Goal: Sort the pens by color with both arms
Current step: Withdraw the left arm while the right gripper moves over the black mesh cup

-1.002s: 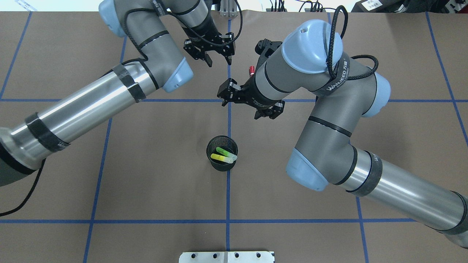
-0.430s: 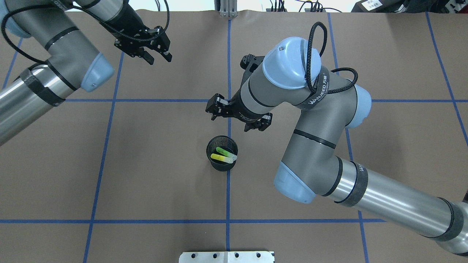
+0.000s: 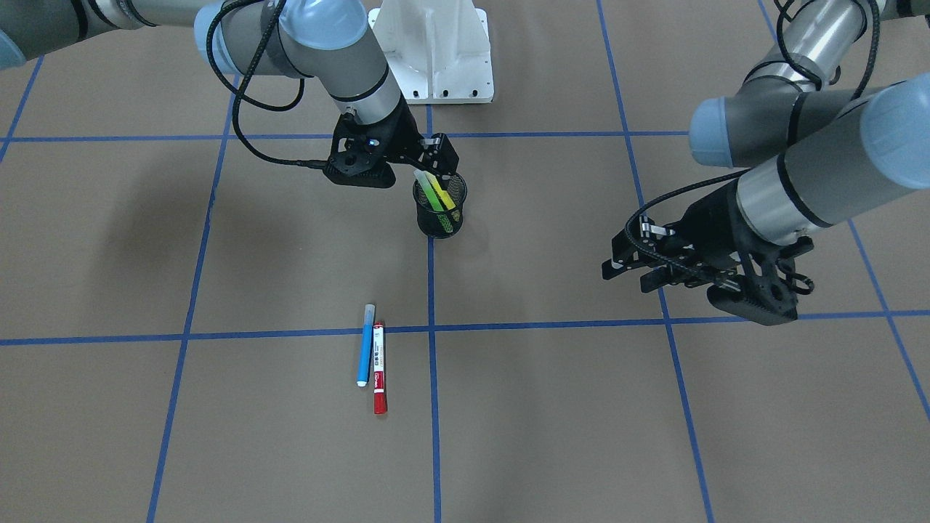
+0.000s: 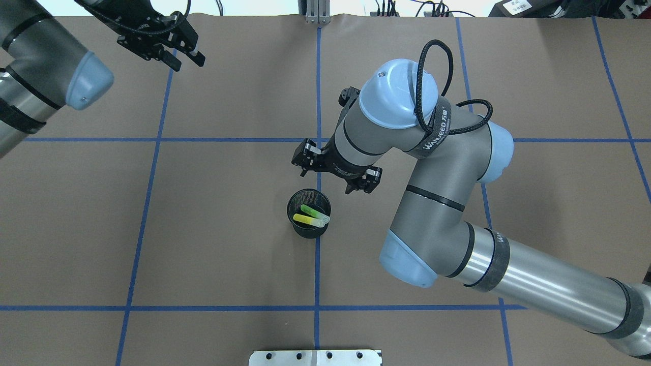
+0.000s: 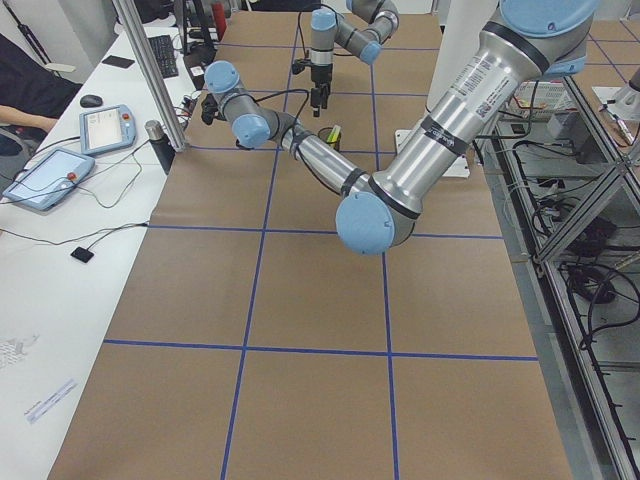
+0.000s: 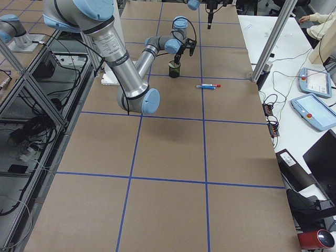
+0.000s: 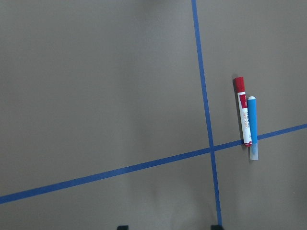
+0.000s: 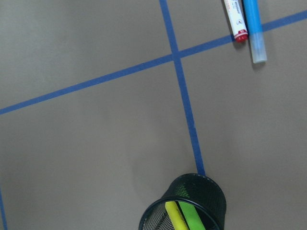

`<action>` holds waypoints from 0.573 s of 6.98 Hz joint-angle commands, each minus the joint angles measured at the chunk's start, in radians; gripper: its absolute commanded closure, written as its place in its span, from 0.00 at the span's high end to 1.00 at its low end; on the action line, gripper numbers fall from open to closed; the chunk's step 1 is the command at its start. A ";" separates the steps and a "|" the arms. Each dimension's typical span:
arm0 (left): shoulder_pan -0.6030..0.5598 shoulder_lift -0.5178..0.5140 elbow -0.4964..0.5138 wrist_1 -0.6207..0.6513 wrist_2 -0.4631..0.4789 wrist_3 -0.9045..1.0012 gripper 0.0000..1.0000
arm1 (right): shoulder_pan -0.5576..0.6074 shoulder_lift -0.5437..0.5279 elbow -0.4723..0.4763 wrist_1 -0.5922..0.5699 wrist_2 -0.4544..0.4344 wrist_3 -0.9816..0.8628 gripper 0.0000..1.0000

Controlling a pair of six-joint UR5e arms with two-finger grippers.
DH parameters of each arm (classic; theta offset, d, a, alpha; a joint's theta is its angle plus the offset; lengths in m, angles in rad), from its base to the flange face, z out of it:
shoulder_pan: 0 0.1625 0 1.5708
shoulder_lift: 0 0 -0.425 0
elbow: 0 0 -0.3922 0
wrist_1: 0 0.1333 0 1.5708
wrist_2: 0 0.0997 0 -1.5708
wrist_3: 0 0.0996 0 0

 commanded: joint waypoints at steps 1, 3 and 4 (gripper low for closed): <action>-0.058 0.007 -0.018 0.037 -0.011 0.092 0.65 | -0.001 -0.027 0.020 -0.023 0.003 0.158 0.96; -0.124 0.065 -0.060 0.092 -0.011 0.271 0.65 | -0.016 -0.064 0.022 0.084 -0.008 0.265 0.95; -0.136 0.091 -0.070 0.101 -0.003 0.331 0.65 | -0.019 -0.082 0.017 0.151 -0.008 0.307 0.95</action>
